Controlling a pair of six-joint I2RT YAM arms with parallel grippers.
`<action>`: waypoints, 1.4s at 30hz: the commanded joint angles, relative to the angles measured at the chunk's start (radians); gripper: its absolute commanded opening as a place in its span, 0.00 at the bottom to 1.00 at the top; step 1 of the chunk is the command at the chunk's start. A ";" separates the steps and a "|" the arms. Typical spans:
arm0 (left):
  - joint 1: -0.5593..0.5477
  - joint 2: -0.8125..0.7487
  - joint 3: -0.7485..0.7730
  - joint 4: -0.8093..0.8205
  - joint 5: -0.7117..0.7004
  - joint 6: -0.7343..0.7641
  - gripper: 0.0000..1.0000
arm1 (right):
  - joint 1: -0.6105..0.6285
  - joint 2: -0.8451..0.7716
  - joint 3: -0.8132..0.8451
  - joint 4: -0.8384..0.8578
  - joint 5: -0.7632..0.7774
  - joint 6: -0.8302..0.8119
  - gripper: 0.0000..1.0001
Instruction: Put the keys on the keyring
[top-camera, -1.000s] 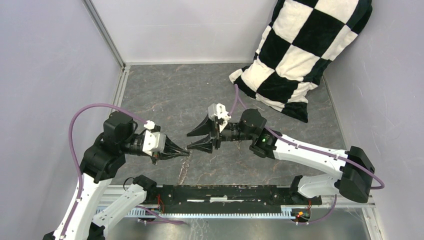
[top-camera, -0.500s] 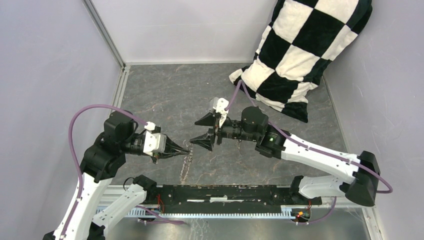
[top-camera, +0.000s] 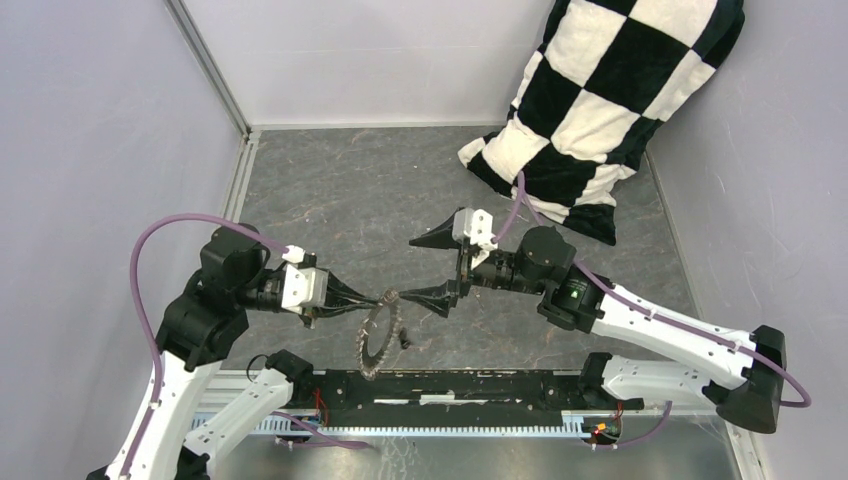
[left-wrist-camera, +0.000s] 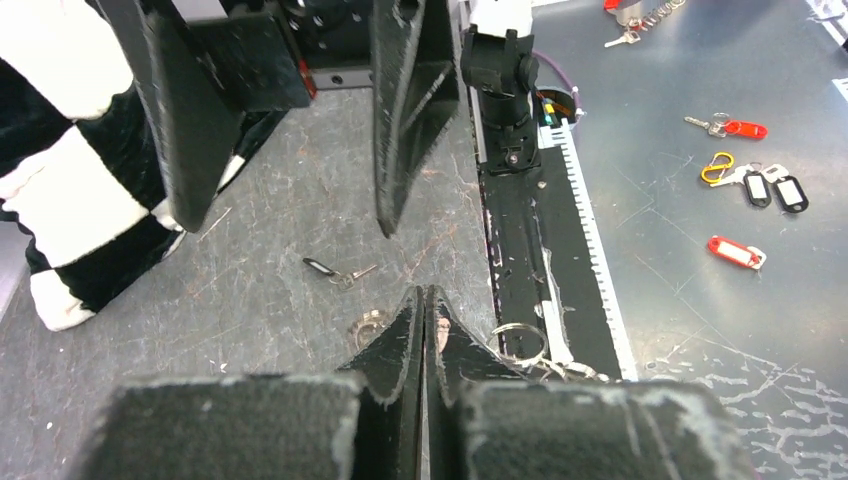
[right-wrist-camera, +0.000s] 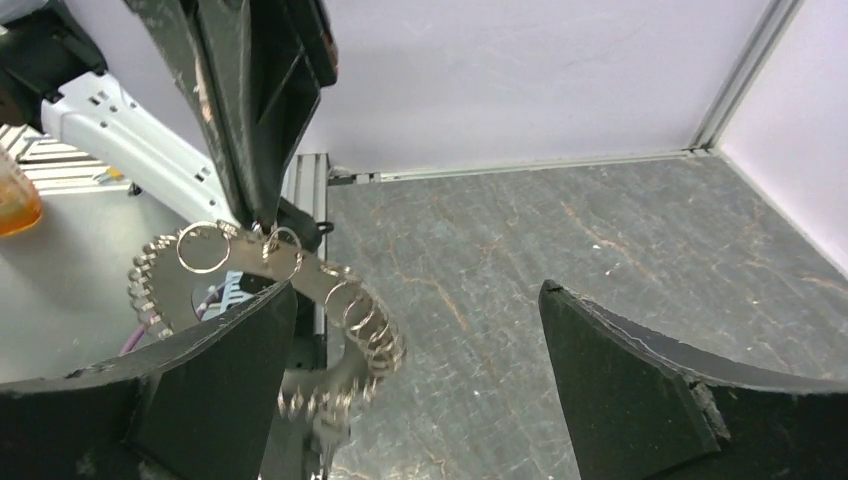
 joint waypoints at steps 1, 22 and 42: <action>-0.003 -0.008 0.008 0.099 0.009 -0.091 0.02 | 0.021 -0.020 -0.017 0.045 -0.004 -0.017 0.98; -0.003 0.019 0.021 0.145 0.065 -0.184 0.02 | 0.058 0.037 0.003 0.098 -0.014 -0.070 0.98; -0.003 0.017 0.027 0.097 0.092 -0.113 0.02 | 0.062 0.120 0.068 0.160 0.051 0.002 0.98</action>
